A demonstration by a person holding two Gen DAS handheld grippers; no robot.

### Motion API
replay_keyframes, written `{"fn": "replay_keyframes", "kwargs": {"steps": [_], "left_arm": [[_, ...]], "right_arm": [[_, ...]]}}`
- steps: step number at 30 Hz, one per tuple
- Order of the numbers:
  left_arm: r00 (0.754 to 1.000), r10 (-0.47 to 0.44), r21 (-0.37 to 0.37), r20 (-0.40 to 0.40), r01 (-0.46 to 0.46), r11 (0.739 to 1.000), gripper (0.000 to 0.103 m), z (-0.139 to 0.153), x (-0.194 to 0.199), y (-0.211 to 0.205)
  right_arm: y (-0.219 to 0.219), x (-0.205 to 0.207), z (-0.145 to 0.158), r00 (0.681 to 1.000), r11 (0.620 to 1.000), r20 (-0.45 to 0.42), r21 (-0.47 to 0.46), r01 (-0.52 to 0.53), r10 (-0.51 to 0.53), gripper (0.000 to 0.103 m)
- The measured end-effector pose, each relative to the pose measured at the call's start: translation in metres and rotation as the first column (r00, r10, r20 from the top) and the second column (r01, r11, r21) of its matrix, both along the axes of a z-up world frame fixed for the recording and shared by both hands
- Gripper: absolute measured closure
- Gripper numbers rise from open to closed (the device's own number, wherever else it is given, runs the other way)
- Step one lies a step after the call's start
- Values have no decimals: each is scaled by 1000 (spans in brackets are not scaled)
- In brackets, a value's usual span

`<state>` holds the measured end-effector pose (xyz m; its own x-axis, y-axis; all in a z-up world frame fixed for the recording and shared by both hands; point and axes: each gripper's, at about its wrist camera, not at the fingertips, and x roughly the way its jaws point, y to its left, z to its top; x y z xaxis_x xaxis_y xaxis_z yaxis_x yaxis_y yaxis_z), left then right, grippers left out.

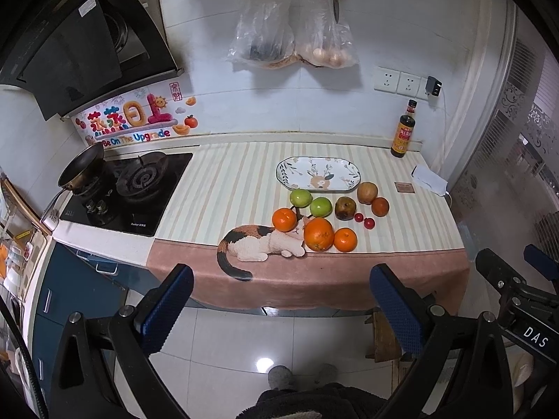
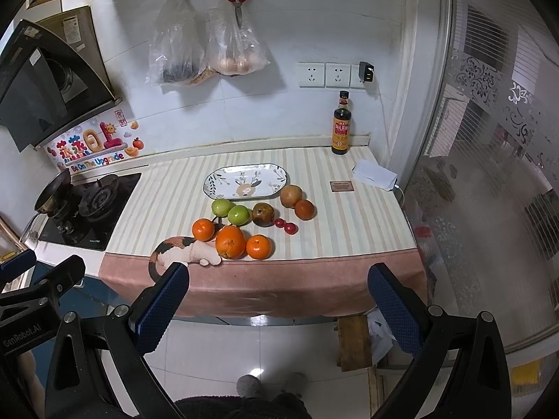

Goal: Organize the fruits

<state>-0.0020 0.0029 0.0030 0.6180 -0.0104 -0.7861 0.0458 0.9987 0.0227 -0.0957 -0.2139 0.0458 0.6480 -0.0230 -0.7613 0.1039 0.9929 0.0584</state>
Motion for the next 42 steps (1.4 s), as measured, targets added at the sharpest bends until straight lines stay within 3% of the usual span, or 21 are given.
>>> {"fn": "replay_keyframes", "kwargs": {"steps": [42], "left_arm": [[1000, -2, 2, 5, 2, 1000, 0, -3, 1, 5]], "right_arm": [[10, 1, 0, 1000, 1000, -4, 9, -10, 10, 0]]}}
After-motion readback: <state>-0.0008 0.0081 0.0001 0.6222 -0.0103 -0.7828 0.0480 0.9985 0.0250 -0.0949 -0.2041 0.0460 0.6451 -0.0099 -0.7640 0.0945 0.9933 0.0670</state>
